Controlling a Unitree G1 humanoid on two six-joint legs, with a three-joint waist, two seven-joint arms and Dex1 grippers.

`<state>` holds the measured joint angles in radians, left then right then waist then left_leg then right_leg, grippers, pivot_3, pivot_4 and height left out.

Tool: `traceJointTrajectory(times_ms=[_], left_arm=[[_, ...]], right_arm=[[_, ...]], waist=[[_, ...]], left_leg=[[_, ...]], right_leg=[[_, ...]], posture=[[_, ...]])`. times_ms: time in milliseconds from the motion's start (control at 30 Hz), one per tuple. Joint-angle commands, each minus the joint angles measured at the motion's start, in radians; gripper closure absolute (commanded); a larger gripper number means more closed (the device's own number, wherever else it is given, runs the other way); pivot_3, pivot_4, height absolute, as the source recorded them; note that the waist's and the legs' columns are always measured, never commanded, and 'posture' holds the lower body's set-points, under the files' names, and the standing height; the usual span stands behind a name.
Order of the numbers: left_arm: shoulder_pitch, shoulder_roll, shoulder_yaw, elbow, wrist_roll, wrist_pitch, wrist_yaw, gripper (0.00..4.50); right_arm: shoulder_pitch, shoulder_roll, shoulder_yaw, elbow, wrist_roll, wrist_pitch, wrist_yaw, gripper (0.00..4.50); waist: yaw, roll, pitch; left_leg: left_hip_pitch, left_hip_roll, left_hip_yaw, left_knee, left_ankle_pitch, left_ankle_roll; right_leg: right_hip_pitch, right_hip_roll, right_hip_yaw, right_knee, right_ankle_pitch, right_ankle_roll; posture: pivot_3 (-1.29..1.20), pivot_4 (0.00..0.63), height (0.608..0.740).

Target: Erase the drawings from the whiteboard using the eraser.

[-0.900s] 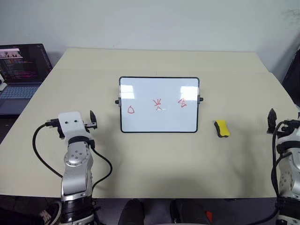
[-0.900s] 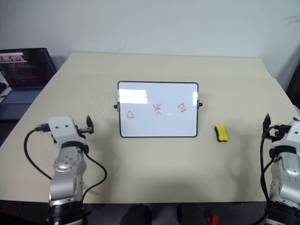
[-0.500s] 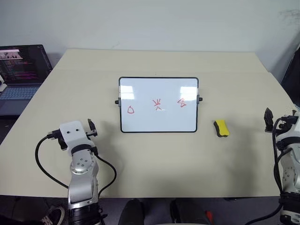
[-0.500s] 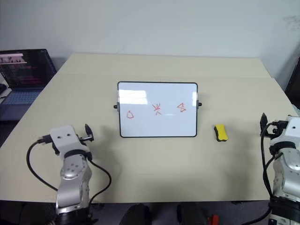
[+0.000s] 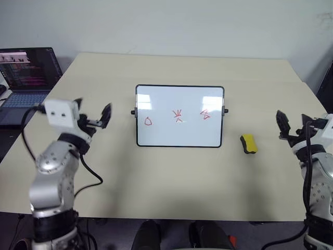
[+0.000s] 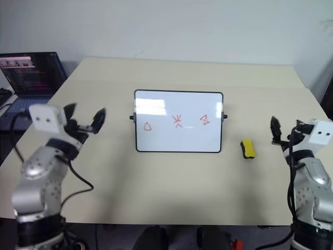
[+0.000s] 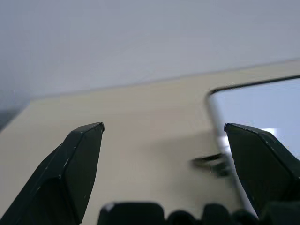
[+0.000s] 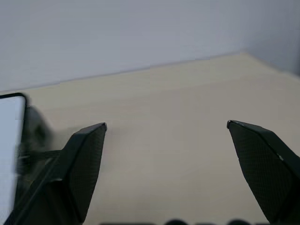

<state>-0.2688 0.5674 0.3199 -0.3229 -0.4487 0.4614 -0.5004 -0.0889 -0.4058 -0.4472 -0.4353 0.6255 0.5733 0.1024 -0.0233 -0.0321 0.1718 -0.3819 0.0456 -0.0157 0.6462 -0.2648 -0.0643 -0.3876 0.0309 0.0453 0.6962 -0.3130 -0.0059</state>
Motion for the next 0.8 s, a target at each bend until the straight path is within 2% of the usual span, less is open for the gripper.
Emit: traceJointTrajectory(times_ms=[33, 200, 333, 567, 800], left_arm=[[-0.009, 0.095, -0.085, -0.043, -0.098, 0.037, -0.237, 0.00], [-0.048, 0.174, -0.200, -0.102, -0.165, 0.092, -0.408, 0.00], [-0.053, 0.192, -0.283, -0.096, -0.100, 0.040, -0.461, 0.00], [-0.068, 0.181, -0.335, -0.104, -0.092, 0.008, -0.523, 0.00], [-0.061, 0.192, -0.329, -0.108, -0.088, 0.012, -0.540, 0.00]], right_arm=[[0.025, -0.005, 0.035, -0.134, 0.046, 0.125, -0.055, 0.03], [-0.036, -0.012, 0.069, -0.127, 0.097, 0.276, -0.095, 0.03], [-0.071, -0.034, 0.172, -0.069, -0.012, 0.282, -0.086, 0.03], [-0.088, -0.015, 0.286, -0.042, -0.122, 0.259, -0.084, 0.03], [-0.102, 0.035, 0.303, 0.029, -0.198, 0.213, -0.075, 0.03]], waist=[[-0.005, 0.000, 0.000], [-0.013, 0.001, 0.001], [-0.014, 0.001, 0.001], [-0.010, 0.001, 0.001], [-0.010, 0.001, 0.001]], left_leg=[[0.000, 0.000, -0.001, 0.000, 0.000, 0.000], [0.001, 0.000, -0.001, 0.000, 0.000, 0.000], [0.001, 0.000, 0.000, 0.000, 0.000, 0.001], [-0.001, 0.001, -0.001, 0.000, 0.000, 0.001], [-0.001, 0.001, -0.001, 0.000, 0.000, 0.001]], right_leg=[[0.000, 0.000, 0.000, 0.000, 0.000, 0.000], [0.000, 0.001, 0.002, 0.001, -0.001, 0.001], [-0.001, 0.003, 0.001, 0.001, -0.002, 0.003], [-0.002, 0.002, 0.001, -0.001, -0.002, 0.001], [-0.002, 0.002, 0.001, 0.000, -0.002, 0.001]], posture=[[0.00, 0.150, 0.740], [0.00, 0.150, 0.740], [0.00, 0.150, 0.740], [0.00, 0.150, 0.740], [0.00, 0.150, 0.740]])
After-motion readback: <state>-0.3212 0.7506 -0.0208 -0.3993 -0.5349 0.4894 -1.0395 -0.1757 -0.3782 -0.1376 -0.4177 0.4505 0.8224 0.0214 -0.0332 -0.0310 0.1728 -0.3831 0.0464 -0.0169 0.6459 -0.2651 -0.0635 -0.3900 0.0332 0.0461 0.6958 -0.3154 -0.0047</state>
